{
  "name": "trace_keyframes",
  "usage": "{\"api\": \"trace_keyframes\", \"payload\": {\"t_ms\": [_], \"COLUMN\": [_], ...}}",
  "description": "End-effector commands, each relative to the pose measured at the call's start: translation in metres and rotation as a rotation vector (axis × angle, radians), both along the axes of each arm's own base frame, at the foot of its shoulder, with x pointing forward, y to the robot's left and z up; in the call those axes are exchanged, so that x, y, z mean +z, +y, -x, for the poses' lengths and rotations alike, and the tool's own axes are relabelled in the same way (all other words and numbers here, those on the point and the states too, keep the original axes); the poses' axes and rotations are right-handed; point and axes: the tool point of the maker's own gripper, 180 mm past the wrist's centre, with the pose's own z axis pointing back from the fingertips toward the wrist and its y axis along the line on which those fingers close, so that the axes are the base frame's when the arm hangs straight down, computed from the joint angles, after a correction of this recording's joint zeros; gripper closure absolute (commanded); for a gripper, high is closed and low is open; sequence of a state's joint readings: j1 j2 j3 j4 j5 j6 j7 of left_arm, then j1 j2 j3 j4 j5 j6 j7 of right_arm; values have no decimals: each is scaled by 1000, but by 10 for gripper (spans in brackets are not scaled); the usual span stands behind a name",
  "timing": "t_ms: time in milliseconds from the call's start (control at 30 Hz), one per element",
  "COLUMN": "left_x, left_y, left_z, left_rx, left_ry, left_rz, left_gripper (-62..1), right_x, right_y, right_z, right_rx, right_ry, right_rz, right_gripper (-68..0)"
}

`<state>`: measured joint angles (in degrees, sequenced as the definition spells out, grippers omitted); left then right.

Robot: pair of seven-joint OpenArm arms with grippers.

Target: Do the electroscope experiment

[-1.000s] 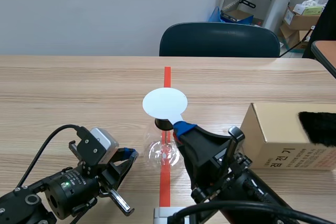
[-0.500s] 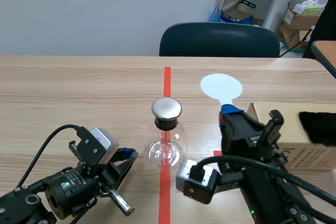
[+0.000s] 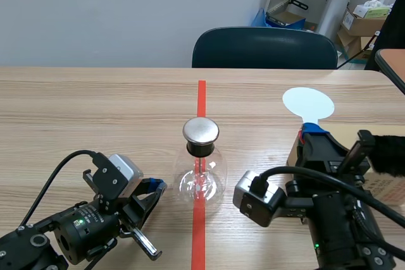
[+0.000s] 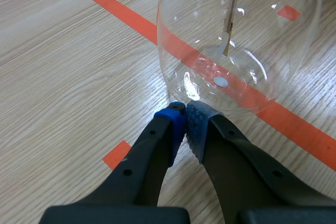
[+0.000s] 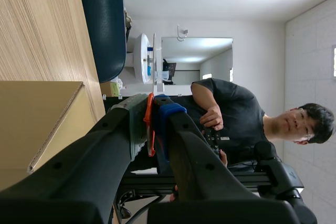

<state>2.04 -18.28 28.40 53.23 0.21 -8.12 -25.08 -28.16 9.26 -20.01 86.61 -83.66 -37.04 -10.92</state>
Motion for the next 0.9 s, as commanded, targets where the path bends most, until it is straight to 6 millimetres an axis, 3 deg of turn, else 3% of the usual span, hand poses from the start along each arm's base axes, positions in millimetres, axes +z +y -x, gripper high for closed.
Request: {"api": "trace_keyframes", "payload": {"t_ms": [0, 567, 867], "left_x": [10, 10, 11], "left_y": [-4, -5, -5], "left_z": [-5, -5, -5], "left_rx": [1, 1, 1], "left_ry": [-28, -28, -28], "left_rz": [29, 30, 30], "left_gripper": [-44, -44, -44], "right_x": [8, 3, 1], "right_y": [1, 81, 100], "right_z": [-3, 26, 40], "right_rx": [24, 494, 630], "right_ry": [-30, -19, -16], "right_rz": [8, 49, 61], "right_gripper": [-17, -17, -17]}}
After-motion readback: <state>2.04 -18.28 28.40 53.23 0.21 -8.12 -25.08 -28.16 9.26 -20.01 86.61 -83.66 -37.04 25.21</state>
